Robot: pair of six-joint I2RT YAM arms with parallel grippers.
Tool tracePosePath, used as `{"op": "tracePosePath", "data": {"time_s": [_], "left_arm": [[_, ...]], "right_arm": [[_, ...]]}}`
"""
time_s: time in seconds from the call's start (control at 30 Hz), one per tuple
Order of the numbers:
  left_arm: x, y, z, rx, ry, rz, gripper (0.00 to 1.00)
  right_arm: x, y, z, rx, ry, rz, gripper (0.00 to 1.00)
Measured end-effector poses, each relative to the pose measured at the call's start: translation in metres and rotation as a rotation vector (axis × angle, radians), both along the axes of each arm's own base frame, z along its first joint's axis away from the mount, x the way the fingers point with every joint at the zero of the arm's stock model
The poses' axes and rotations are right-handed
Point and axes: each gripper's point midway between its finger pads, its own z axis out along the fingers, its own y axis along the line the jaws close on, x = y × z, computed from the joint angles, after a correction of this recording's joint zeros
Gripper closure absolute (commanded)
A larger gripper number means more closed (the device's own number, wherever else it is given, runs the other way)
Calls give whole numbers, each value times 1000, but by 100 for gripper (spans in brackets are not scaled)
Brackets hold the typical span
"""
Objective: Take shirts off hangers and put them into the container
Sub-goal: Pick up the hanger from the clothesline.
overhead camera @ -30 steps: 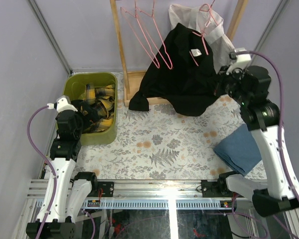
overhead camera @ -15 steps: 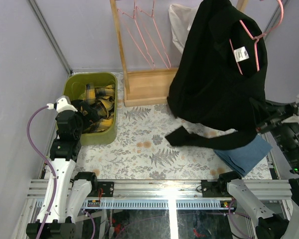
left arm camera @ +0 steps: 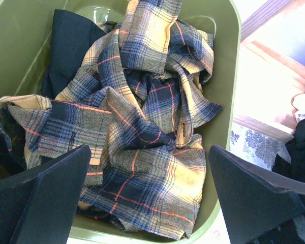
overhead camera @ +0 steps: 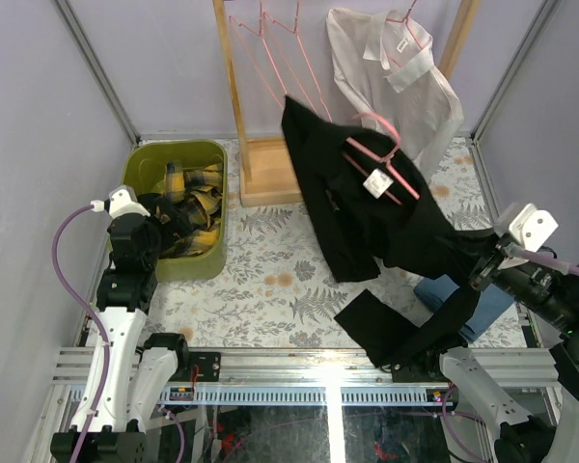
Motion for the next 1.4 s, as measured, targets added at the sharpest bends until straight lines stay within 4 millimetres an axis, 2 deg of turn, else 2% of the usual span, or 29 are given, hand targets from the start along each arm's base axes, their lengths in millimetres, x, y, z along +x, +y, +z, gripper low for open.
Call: {"op": "tracePosePath", "data": {"time_s": [0.3, 0.4, 0.5, 0.57, 0.63, 0.7, 0.77, 0.87, 0.97, 1.07, 1.17, 1.4], "left_arm": [[-3, 2, 7, 4, -26, 10, 0], [-3, 3, 10, 6, -41, 18, 0], [-3, 6, 13, 1, -44, 39, 0], [-3, 6, 24, -12, -53, 48, 0], [-5, 6, 47, -28, -99, 57, 0], [-10, 6, 76, -46, -171, 65, 0], [-18, 6, 100, -61, -242, 70, 0], [-34, 4, 125, -78, -327, 64, 0], [-39, -8, 136, -103, -367, -5, 0], [-33, -26, 138, -139, -367, -96, 0], [-24, -43, 139, -191, -357, -182, 0], [-14, -106, 142, -351, -339, -532, 3]], "right_arm": [[-17, 35, -26, -32, 53, 267, 100], [-9, 46, -32, -9, 95, 328, 100], [9, 60, -23, 35, 128, 385, 100], [21, 67, -13, 59, 127, 413, 100], [30, 73, -5, 75, 111, 438, 100], [38, 74, -8, 77, 128, 435, 100], [47, 75, -19, 75, 170, 418, 100], [58, 75, -61, 69, 305, 391, 100], [67, 78, -109, 64, 509, 382, 100], [80, 80, -139, 56, 676, 367, 100], [83, 81, -152, 53, 741, 361, 100], [75, 80, -157, 56, 762, 369, 100]]}}
